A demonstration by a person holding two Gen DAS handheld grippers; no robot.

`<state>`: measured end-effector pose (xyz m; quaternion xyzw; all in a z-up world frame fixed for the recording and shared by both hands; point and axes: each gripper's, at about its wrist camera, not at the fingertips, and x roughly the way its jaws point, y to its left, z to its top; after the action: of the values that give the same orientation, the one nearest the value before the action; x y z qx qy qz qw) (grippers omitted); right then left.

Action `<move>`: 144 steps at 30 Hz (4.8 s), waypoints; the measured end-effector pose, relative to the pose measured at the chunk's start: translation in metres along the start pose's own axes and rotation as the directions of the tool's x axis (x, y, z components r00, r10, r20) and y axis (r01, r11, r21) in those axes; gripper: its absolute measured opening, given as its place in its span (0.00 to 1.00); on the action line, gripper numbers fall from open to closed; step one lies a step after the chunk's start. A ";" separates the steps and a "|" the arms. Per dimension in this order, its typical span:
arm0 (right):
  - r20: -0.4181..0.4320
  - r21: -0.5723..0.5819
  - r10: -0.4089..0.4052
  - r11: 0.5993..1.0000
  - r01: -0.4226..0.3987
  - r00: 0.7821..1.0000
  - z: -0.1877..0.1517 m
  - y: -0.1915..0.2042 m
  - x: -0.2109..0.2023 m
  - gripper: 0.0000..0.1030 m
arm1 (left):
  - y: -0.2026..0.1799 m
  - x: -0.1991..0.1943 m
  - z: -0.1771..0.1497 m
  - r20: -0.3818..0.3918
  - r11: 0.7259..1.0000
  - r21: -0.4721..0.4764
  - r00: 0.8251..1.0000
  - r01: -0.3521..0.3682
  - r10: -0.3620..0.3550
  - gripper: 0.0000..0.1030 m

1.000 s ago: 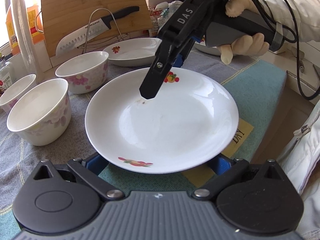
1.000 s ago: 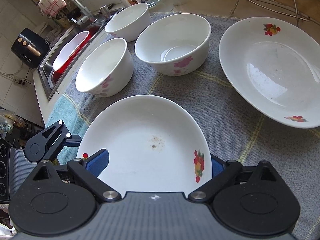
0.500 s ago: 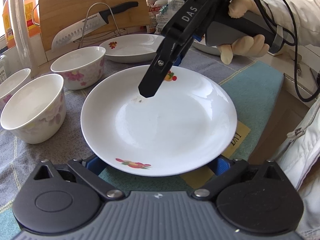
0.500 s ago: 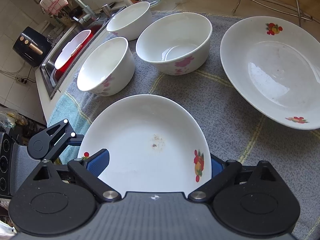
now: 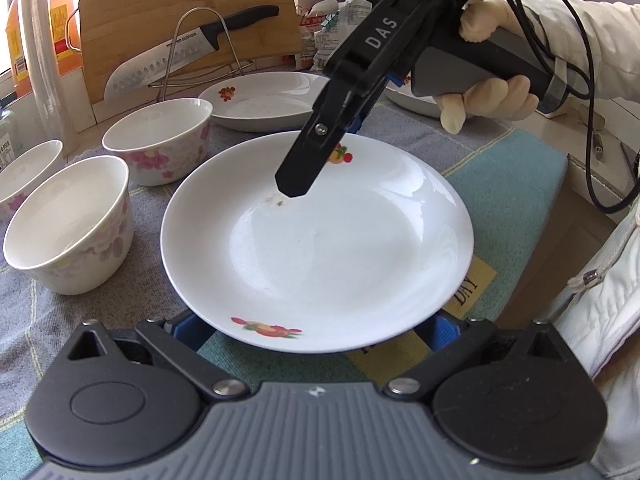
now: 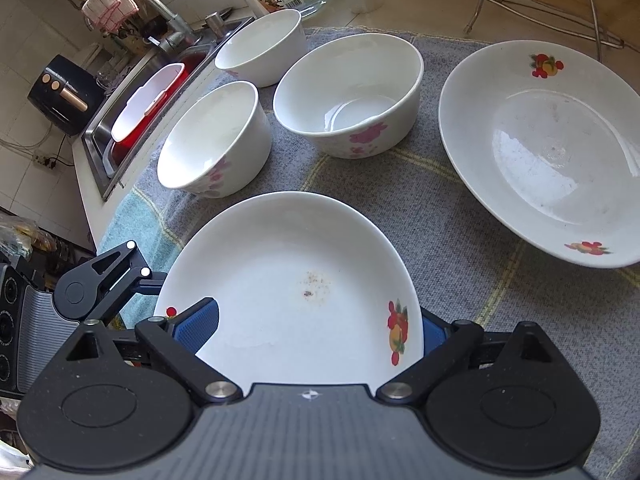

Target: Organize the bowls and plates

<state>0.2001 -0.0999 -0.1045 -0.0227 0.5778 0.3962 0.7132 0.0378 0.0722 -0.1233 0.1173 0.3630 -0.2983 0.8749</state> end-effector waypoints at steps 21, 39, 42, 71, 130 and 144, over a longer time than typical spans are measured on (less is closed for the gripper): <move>0.093 0.037 -0.020 0.999 0.016 0.996 -0.014 -0.026 -0.057 0.97 | -0.020 0.008 0.050 0.009 0.999 0.028 0.999 0.034 -0.035 0.99; 0.179 0.121 -0.095 0.990 0.074 0.979 -0.046 -0.082 -0.118 0.97 | -0.058 0.048 0.108 0.018 0.987 0.119 0.994 0.108 -0.111 0.99; 0.188 0.144 -0.106 0.986 0.080 0.976 -0.053 -0.095 -0.127 0.97 | -0.064 0.059 0.118 0.013 0.983 0.133 0.992 0.125 -0.127 0.99; 0.236 0.274 -0.206 0.952 0.138 0.950 -0.089 -0.200 -0.180 0.97 | -0.116 0.141 0.187 -0.021 0.953 0.209 0.976 0.217 -0.218 0.99; 0.228 0.395 -0.262 0.905 0.157 0.938 -0.116 -0.247 -0.194 0.97 | -0.120 0.186 0.210 -0.067 0.946 0.218 0.971 0.238 -0.229 0.98; 0.226 0.401 -0.307 0.894 0.200 0.924 -0.124 -0.236 -0.201 0.97 | -0.124 0.187 0.209 -0.059 0.950 0.216 0.975 0.224 -0.216 0.98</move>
<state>0.2366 -0.4305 -0.0770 0.0932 0.5258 0.1818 0.8257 0.1847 -0.1963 -0.1056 0.1780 0.3535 -0.4303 0.8112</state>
